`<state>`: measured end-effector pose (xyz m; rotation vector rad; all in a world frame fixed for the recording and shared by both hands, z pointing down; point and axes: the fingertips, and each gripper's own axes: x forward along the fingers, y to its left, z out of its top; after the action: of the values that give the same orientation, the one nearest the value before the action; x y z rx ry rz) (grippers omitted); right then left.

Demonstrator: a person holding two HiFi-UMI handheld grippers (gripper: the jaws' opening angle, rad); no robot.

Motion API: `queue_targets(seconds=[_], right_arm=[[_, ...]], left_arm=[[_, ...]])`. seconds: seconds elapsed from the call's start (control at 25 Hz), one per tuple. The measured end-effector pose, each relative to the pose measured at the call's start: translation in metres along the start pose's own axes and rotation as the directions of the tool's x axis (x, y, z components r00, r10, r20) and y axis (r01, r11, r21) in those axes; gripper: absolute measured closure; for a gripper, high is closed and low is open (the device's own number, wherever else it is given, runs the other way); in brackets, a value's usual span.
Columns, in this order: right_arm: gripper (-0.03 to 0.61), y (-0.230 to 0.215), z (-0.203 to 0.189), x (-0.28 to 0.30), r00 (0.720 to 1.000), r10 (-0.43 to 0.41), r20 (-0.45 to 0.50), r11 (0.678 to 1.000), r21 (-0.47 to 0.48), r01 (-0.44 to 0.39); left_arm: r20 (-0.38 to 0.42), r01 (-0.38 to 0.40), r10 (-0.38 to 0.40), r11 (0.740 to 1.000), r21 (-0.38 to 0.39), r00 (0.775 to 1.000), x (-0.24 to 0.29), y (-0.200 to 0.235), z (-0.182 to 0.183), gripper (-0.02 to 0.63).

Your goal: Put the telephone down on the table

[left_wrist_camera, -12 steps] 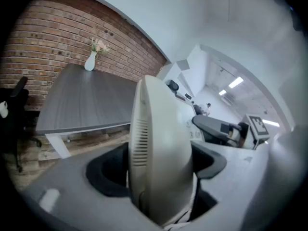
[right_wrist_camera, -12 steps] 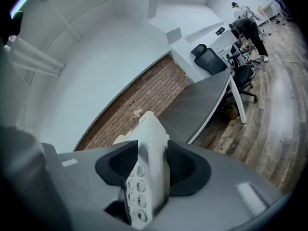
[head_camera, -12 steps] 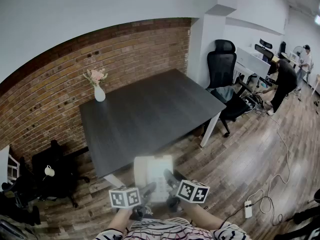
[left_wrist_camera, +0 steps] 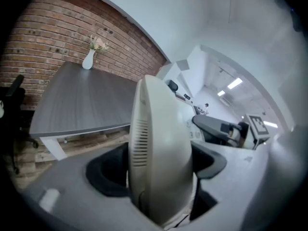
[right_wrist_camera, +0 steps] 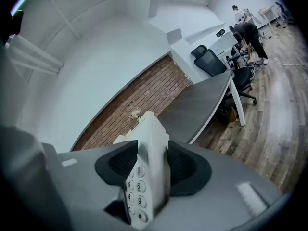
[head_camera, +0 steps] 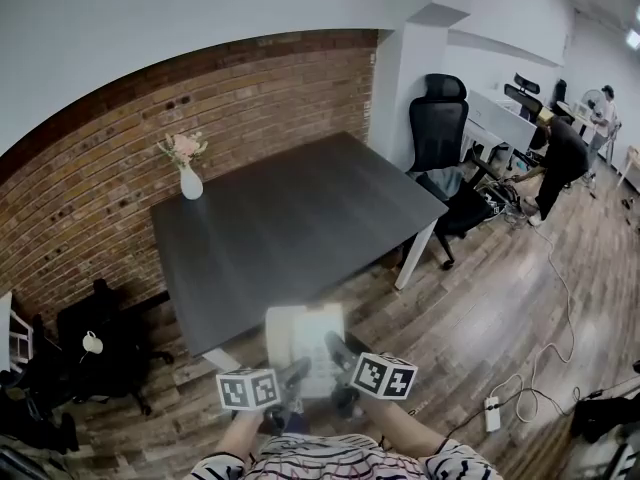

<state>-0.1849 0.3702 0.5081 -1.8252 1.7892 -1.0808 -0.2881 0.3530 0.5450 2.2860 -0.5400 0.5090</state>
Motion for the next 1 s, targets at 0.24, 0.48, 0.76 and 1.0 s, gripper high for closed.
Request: queue_targets(seconds=[0.24,0.48,0.76,1.0], right_arm=[[0.387,-0.005,0.021,0.052,1.0,-0.028,0.012,1.0,0.009,0.027],[0.387,-0.003,0.051,0.11,0.997,-0.054,0.049,0.999,0.009,0.054],[0.387,-0.006,0.081,0.169,0.993,-0.09,0.077,0.996,0.031,0.087],[0.387,-0.019,0.1,0.202,0.989,-0.12,0.084,0.992,0.049,0.117]], left_arm=[[-0.02,0.02,-0.02,1.0,0.007,1.0,0.026,0.033,0.041,0.246],[-0.039,0.041,-0.04,0.999,0.03,0.998,0.053,0.069,0.095,0.245],[-0.066,0.096,-0.093,0.995,0.04,0.993,0.084,0.1,0.151,0.245],[-0.099,0.112,-0.108,0.993,0.038,0.989,0.113,0.117,0.177,0.244]])
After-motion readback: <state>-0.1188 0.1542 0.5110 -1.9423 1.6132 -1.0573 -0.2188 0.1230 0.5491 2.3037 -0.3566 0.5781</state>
